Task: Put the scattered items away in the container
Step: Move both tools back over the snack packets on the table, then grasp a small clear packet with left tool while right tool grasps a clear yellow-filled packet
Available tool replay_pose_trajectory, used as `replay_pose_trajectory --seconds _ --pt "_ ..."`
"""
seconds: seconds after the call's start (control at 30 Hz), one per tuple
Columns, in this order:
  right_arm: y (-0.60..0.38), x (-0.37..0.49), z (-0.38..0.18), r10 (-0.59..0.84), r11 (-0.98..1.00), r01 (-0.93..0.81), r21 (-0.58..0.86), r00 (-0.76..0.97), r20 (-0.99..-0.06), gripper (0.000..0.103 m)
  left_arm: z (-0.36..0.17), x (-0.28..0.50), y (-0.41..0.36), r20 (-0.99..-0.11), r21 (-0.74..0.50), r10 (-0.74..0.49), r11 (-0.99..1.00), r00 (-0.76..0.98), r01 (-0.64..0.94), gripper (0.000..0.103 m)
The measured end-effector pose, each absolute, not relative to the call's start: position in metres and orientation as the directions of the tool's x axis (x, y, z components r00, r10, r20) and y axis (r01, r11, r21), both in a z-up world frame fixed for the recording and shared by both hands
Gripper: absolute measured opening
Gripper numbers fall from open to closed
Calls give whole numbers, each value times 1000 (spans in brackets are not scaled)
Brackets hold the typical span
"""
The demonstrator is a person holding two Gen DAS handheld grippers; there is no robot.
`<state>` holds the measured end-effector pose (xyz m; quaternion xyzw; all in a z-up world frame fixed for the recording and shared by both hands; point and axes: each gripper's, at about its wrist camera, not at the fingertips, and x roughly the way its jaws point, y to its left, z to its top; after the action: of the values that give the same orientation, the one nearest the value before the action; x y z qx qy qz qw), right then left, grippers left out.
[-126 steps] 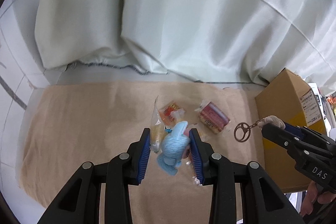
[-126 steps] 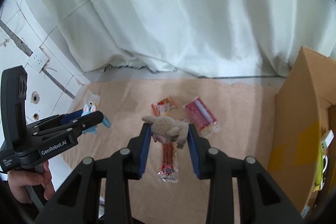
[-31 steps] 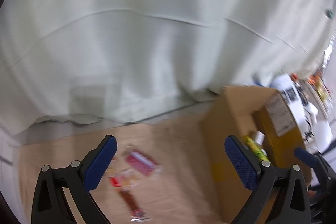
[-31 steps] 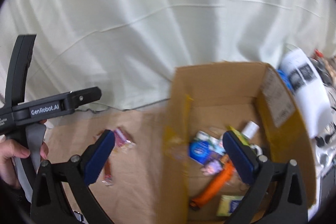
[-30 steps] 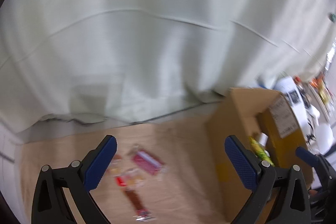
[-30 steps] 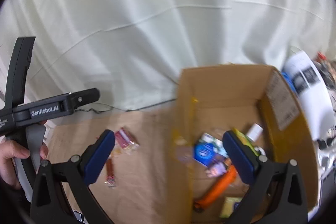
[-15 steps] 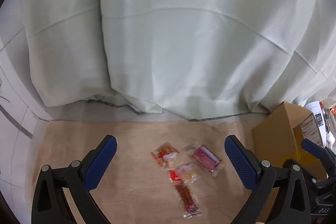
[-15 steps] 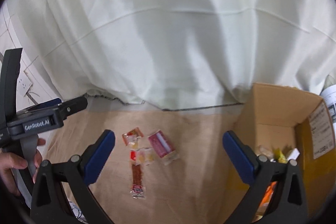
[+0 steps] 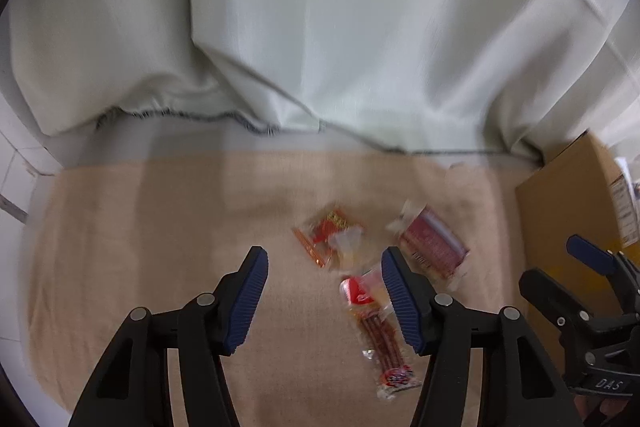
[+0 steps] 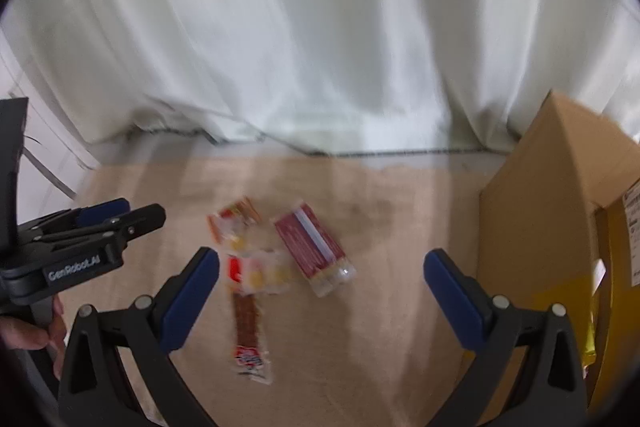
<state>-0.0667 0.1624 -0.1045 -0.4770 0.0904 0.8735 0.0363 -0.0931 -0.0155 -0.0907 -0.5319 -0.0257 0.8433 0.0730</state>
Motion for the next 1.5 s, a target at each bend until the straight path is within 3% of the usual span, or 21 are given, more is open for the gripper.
replay_pose_trajectory --seconds 0.1,0.2,0.33,0.5,0.73,1.1,1.23,1.5 --pt "164 -69 -127 -29 -979 -161 127 -505 -863 102 -116 -98 -6 -911 -106 144 -987 -387 -118 60" --pt "163 -67 -140 -44 -978 -156 136 -483 -874 94 -136 -102 2 -920 -110 152 -985 -361 -134 57" --pt "162 -60 -148 -48 -979 -151 134 -472 -880 94 -157 -112 13 -929 -108 150 -984 -338 -139 49" --pt "161 -55 -151 -61 -979 -143 143 -463 -884 94 -173 -120 22 -934 -107 146 -985 -325 -133 48" --pt "154 -53 -153 -75 -983 -117 143 -451 -889 93 -186 -126 31 -940 -117 157 -982 -303 -147 20" --pt "124 -70 -153 -157 -981 -30 192 -461 -873 88 -151 -102 -18 -921 -154 182 -982 -345 -106 19" --pt "108 -86 -166 -189 -977 -1 212 -445 -875 82 -150 -93 -45 -922 -157 173 -985 -346 -74 19" --pt "89 -110 -196 -145 -989 30 145 -399 -905 77 -155 -77 -83 -924 -170 166 -985 -345 -18 19"
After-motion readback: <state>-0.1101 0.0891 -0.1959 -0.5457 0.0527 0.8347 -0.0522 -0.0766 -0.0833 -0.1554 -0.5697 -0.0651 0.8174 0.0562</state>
